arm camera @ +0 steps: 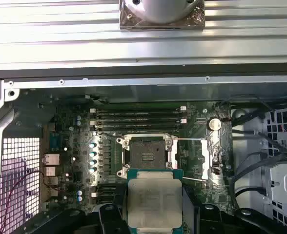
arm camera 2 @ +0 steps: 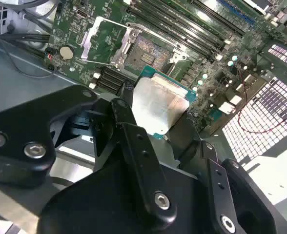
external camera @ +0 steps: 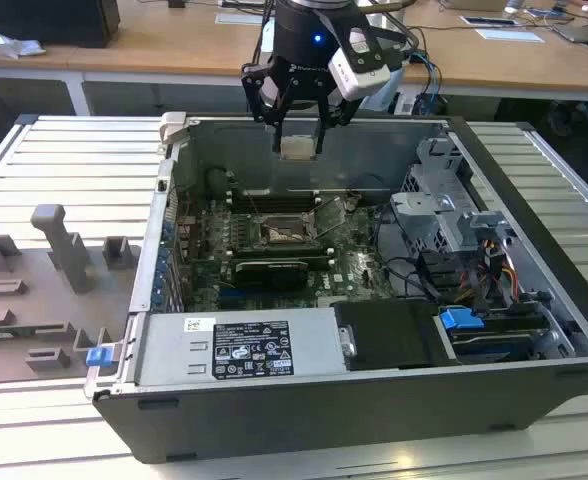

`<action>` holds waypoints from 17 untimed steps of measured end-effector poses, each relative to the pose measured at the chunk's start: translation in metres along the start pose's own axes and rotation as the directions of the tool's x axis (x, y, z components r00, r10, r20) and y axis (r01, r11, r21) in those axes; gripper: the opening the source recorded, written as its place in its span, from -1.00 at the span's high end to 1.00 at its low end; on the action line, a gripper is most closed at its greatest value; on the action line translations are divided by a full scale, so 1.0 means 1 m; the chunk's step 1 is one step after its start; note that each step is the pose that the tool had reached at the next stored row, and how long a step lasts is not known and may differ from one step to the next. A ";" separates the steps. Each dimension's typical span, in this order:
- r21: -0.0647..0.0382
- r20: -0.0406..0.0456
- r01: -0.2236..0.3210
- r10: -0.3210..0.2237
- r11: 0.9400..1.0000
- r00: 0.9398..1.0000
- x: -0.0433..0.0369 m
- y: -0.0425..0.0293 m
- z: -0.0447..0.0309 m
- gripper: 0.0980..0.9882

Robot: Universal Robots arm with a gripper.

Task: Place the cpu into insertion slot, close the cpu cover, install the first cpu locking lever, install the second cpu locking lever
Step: 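Place the cpu into insertion slot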

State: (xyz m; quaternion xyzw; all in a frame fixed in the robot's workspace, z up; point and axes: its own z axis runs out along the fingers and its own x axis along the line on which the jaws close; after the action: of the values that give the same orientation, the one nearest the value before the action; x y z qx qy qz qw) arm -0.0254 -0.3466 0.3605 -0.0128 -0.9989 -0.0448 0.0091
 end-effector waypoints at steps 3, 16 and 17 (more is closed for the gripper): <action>0.000 0.000 -0.001 0.001 1.000 1.000 0.0000 0.0000 0.0000 0.00; -0.002 0.008 -0.087 0.087 0.996 0.996 0.0001 -0.0002 0.0024 0.00; -0.002 0.008 -0.088 0.088 0.996 0.996 0.0001 -0.0003 0.0030 0.00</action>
State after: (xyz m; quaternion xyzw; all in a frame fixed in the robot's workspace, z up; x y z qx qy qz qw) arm -0.0255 -0.3467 0.3574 -0.0570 -0.9973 -0.0451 0.0071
